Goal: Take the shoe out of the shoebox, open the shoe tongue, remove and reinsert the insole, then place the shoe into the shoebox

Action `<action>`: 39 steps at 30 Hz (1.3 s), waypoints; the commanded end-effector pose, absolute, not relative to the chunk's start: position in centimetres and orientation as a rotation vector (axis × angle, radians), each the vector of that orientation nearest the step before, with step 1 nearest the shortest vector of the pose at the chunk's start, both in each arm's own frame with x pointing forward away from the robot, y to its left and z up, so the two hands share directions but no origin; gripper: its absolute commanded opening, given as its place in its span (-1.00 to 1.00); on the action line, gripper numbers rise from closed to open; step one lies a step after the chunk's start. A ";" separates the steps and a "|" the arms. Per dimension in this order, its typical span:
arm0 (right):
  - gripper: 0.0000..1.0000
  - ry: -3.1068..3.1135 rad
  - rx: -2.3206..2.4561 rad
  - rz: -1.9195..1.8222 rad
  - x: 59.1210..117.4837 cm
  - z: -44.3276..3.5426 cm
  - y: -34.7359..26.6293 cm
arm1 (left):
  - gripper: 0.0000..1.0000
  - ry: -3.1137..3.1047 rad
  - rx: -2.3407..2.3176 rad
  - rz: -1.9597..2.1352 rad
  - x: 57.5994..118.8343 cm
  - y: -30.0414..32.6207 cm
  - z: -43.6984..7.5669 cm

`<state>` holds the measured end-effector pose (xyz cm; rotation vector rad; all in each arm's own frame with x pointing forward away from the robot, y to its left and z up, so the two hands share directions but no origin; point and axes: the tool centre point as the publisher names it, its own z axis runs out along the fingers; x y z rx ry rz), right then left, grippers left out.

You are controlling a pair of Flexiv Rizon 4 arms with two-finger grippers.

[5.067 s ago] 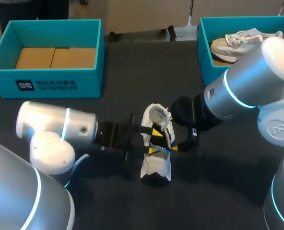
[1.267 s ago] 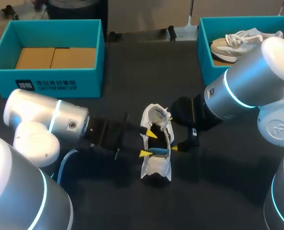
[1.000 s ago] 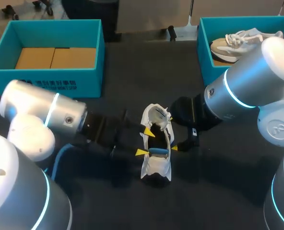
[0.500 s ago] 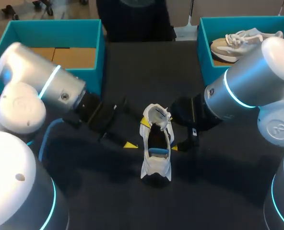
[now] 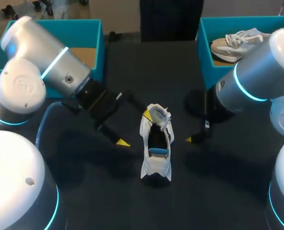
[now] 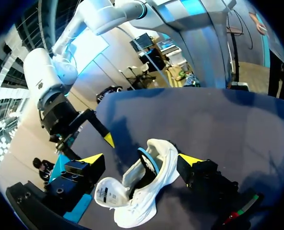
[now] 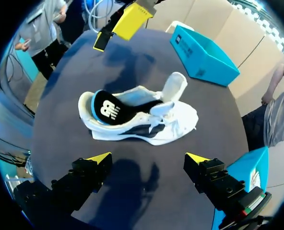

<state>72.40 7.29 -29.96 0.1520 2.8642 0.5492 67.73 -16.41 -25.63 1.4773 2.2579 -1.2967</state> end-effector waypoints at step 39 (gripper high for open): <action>1.00 2.968 0.101 0.666 67.5 -16.0 -1.4 | 1.00 2.336 1.941 -1.024 69.0 -17.2 -23.1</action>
